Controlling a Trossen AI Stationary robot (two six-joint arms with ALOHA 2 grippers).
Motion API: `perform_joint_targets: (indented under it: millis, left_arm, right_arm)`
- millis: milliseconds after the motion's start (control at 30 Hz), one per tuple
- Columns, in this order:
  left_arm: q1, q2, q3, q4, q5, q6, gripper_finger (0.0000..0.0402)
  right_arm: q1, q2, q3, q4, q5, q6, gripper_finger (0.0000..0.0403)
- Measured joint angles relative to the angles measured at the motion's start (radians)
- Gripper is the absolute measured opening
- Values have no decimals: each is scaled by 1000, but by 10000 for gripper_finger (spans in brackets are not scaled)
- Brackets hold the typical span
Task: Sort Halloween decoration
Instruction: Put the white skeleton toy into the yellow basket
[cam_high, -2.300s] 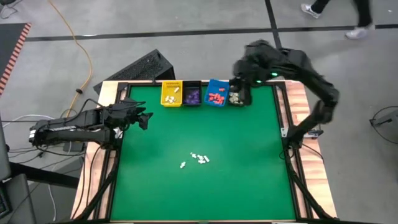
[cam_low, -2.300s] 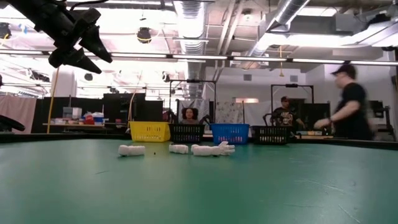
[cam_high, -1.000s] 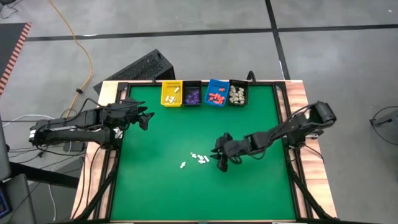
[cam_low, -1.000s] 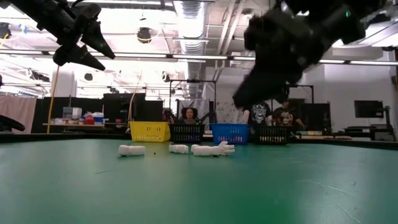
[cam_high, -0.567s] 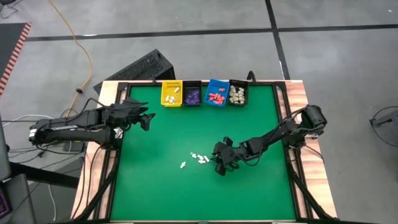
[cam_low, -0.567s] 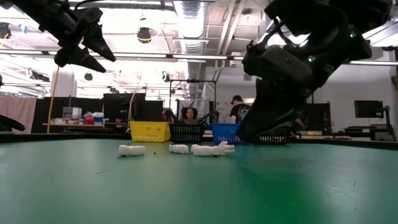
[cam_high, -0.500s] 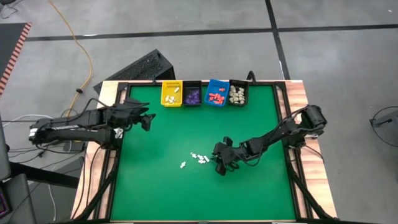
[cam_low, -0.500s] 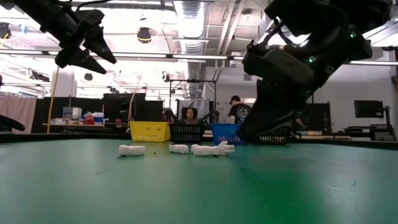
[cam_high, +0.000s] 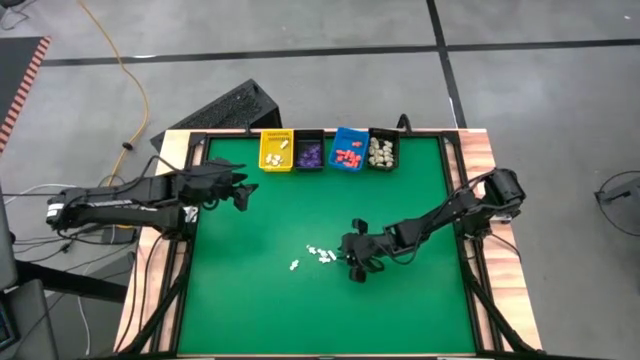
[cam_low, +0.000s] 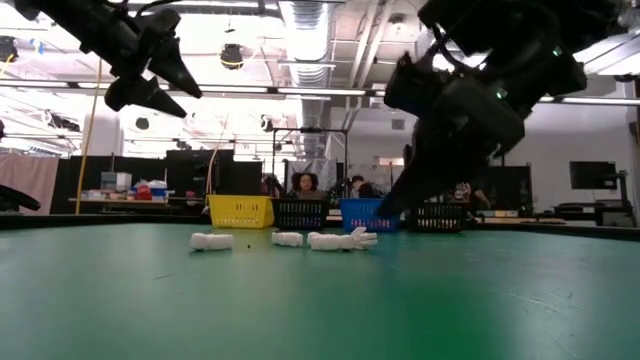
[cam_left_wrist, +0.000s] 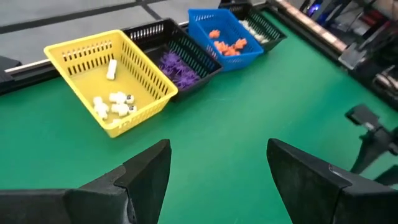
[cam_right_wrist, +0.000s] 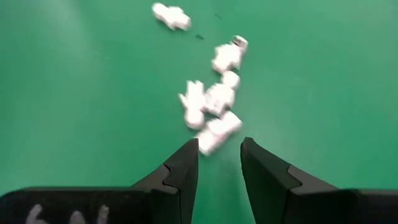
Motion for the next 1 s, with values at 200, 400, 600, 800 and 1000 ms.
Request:
perform_joint_targets:
  millis: [200,400,600,800,1000]
  left_arm:
    - [0,-5,0,8,18,-11,256]
    - [0,-4,0,17,36,16,256]
    - [0,-5,0,18,57,33,256]
    - [0,-5,0,17,112,41,256]
    - [0,-5,0,18,101,49,256]
  right_arm:
    - [-23,0,48,0,-24,-83,146]
    - [-6,0,75,-25,67,-103,146]
    - [59,0,93,-79,193,-75,146]
    - [119,0,93,-173,339,70,146]
    - [129,0,93,-202,346,141,146]
